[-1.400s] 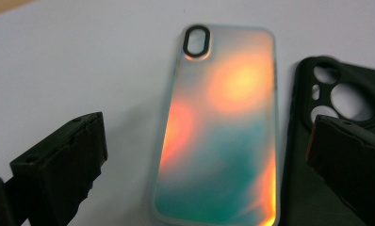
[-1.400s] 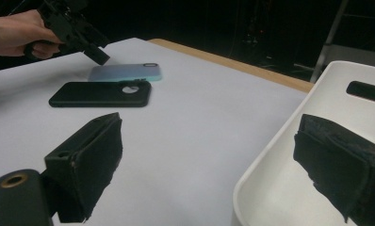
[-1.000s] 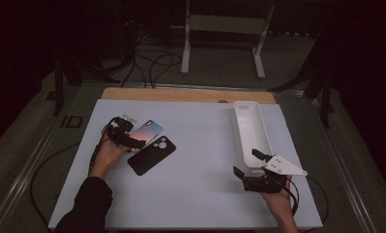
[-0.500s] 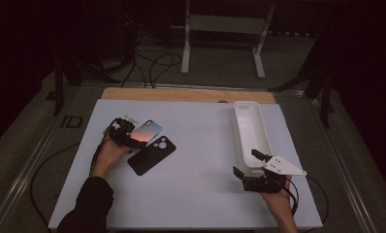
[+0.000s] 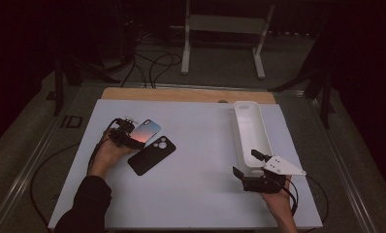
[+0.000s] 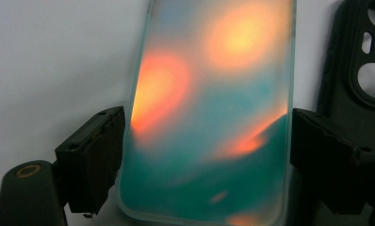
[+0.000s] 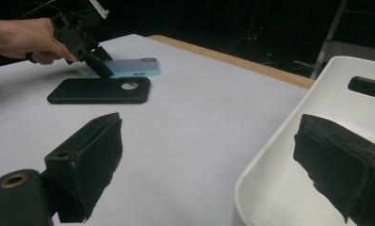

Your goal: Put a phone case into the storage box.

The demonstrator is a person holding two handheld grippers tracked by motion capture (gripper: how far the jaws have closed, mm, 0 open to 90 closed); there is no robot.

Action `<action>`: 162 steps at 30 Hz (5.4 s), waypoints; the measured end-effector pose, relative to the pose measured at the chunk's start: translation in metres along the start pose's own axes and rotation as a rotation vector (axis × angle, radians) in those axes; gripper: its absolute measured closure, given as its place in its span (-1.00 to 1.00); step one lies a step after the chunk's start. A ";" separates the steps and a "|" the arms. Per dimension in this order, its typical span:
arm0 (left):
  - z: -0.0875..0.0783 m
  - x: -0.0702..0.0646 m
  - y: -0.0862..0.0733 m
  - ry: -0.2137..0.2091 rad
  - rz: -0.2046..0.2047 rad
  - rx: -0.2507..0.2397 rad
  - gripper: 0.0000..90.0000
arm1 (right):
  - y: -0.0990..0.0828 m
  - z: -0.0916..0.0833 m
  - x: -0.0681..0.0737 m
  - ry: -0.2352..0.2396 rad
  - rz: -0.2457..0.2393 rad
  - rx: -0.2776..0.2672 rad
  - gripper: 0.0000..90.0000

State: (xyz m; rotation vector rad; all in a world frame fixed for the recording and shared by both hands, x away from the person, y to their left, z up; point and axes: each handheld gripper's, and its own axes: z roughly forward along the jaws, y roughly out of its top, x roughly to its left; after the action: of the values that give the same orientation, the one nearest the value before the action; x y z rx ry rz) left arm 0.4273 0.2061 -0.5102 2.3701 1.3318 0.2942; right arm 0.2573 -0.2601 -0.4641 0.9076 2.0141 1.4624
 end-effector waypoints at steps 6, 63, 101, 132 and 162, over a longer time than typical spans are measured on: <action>-0.001 -0.002 0.000 0.010 -0.010 0.003 -0.63 | 0.000 0.000 -0.001 -0.001 0.003 0.004 -0.81; -0.113 -0.105 -0.044 -0.011 0.155 -0.593 -0.62 | 0.044 0.024 -0.016 0.065 -0.002 0.000 -0.81; -0.107 -0.180 -0.030 -0.102 0.357 -0.644 -0.62 | 0.093 0.092 0.026 0.319 0.106 0.111 -0.74; -0.101 -0.191 -0.028 -0.087 0.359 -0.623 -0.66 | 0.096 0.099 0.043 0.510 0.293 0.119 0.92; -0.102 -0.165 -0.027 -0.352 0.265 -0.586 -0.95 | 0.105 0.086 0.041 0.520 0.160 0.088 0.92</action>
State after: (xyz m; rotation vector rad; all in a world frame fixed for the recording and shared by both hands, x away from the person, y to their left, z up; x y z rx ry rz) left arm 0.2827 0.1028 -0.4282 1.9692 0.6535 0.2785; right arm 0.3160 -0.1542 -0.3906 0.7949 2.4340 1.8597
